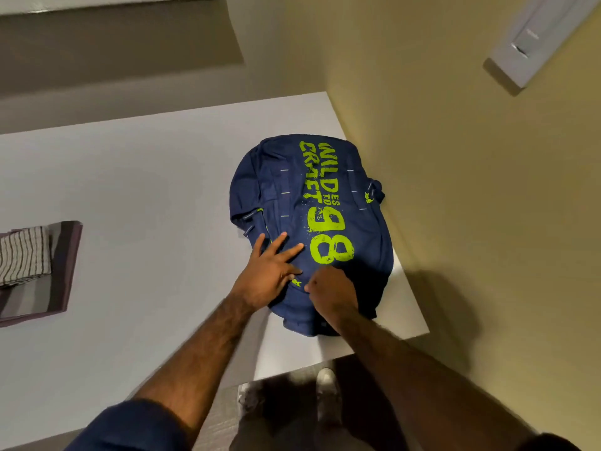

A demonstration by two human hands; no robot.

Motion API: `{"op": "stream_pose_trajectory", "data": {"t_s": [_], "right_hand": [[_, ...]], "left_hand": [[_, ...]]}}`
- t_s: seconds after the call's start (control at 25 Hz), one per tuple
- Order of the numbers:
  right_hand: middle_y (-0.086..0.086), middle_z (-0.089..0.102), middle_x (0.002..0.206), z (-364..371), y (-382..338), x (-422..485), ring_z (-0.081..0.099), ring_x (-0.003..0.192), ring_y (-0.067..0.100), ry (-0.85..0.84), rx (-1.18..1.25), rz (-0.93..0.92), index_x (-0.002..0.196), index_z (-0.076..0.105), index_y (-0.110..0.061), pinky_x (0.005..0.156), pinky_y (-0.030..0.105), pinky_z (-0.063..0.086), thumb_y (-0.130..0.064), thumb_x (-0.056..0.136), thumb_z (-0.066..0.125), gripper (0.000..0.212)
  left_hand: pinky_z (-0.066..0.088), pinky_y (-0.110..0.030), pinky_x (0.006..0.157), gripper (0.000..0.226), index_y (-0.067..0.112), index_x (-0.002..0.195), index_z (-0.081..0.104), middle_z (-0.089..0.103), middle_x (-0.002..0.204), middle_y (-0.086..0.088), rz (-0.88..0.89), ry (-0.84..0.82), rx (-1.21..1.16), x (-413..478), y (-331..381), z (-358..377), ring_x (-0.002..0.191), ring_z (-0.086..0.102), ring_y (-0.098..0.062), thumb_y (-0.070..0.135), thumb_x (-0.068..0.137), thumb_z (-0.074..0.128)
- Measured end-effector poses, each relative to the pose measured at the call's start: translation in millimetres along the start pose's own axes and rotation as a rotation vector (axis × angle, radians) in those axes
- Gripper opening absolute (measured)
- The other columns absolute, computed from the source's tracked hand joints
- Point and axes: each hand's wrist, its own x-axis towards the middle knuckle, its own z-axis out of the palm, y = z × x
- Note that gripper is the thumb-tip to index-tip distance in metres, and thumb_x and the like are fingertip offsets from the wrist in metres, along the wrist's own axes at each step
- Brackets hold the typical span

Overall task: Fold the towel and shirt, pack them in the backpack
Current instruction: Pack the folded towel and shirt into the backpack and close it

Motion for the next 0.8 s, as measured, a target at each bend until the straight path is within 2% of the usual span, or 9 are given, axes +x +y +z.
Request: {"op": "stream_pose_trajectory", "data": {"t_s": [0.12, 0.2, 0.32, 0.48, 0.6, 0.72, 0.76, 0.8], "right_hand": [[0.012, 0.07, 0.119, -2.0, -0.3, 0.1, 0.065, 0.114, 0.035, -0.031, -0.005, -0.048, 0.114, 0.067, -0.012, 0.086, 0.037, 0.052, -0.034, 0.097, 0.066, 0.028], [0.012, 0.07, 0.118, -3.7, 0.4, -4.7, 0.065, 0.112, 0.035, -0.018, -0.025, -0.085, 0.113, 0.066, -0.012, 0.084, 0.038, 0.052, -0.034, 0.097, 0.066, 0.027], [0.011, 0.07, 0.116, -10.1, 12.2, -14.6, 0.064, 0.112, 0.034, 0.017, -0.068, -0.121, 0.109, 0.065, -0.015, 0.088, 0.037, 0.048, -0.034, 0.1, 0.061, 0.022], [0.01, 0.07, 0.112, -35.8, 61.1, -16.3, 0.06, 0.113, 0.034, 0.069, -0.183, -0.18, 0.106, 0.064, -0.016, 0.09, 0.038, 0.043, -0.032, 0.102, 0.055, 0.019], [0.012, 0.07, 0.097, -51.8, 116.9, -3.5, 0.061, 0.102, 0.038, 0.17, -0.2, -0.227, 0.092, 0.061, -0.017, 0.078, 0.04, 0.04, -0.028, 0.1, 0.059, 0.013], [0.005, 0.062, 0.074, -54.3, 146.1, 4.4, 0.059, 0.075, 0.037, 0.269, -0.161, -0.357, 0.076, 0.046, -0.027, 0.061, 0.037, 0.038, -0.03, 0.091, 0.063, 0.023], [0.003, 0.06, 0.075, -51.3, 148.3, 5.1, 0.058, 0.073, 0.034, 0.31, -0.162, -0.416, 0.076, 0.048, -0.025, 0.059, 0.037, 0.039, -0.03, 0.089, 0.062, 0.019], [0.003, 0.061, 0.082, -48.4, 147.2, 4.1, 0.06, 0.077, 0.032, 0.347, -0.153, -0.455, 0.078, 0.054, -0.022, 0.062, 0.037, 0.042, -0.029, 0.088, 0.061, 0.014]], "left_hand": [[0.01, -0.065, 0.121, 0.028, 0.037, 0.115, 0.076, 0.05, 0.154, 0.005, -0.082, 0.009, 0.085, -9.9, 9.0, 2.6, 0.152, 0.029, -0.036, 0.025, 0.09, 0.075], [0.009, -0.059, 0.122, 0.023, 0.037, 0.102, 0.078, 0.053, 0.152, 0.002, -0.127, 0.014, 0.145, -10.3, 18.9, 1.4, 0.149, 0.035, -0.036, 0.024, 0.084, 0.081], [0.006, -0.053, 0.124, 0.011, 0.033, 0.087, 0.076, 0.054, 0.151, -0.001, -0.153, 0.066, 0.193, -8.1, 23.4, -0.7, 0.147, 0.036, -0.036, 0.023, 0.084, 0.08], [-0.001, -0.047, 0.124, 0.016, 0.029, 0.088, 0.074, 0.054, 0.149, -0.004, -0.202, 0.113, 0.202, -14.7, 12.2, 3.7, 0.146, 0.037, -0.036, 0.014, 0.084, 0.077], [-0.009, -0.043, 0.123, 0.019, 0.031, 0.086, 0.074, 0.057, 0.144, -0.005, -0.309, 0.112, 0.203, -21.7, -7.8, 3.0, 0.143, 0.039, -0.037, 0.013, 0.082, 0.077], [0.001, -0.054, 0.124, 0.014, 0.029, 0.093, 0.075, 0.054, 0.148, -0.007, -0.434, 0.15, 0.18, -32.3, -12.0, 0.4, 0.145, 0.036, -0.04, 0.016, 0.088, 0.072], [0.007, -0.059, 0.123, 0.016, 0.026, 0.103, 0.074, 0.048, 0.154, -0.008, -0.407, 0.188, 0.177, -30.2, -0.5, 1.1, 0.148, 0.031, -0.039, 0.02, 0.092, 0.065], [0.009, -0.06, 0.124, 0.029, 0.023, 0.121, 0.07, 0.038, 0.161, -0.008, -0.36, 0.215, 0.142, -24.9, 19.9, 2.8, 0.152, 0.025, -0.037, 0.026, 0.095, 0.056]]}}
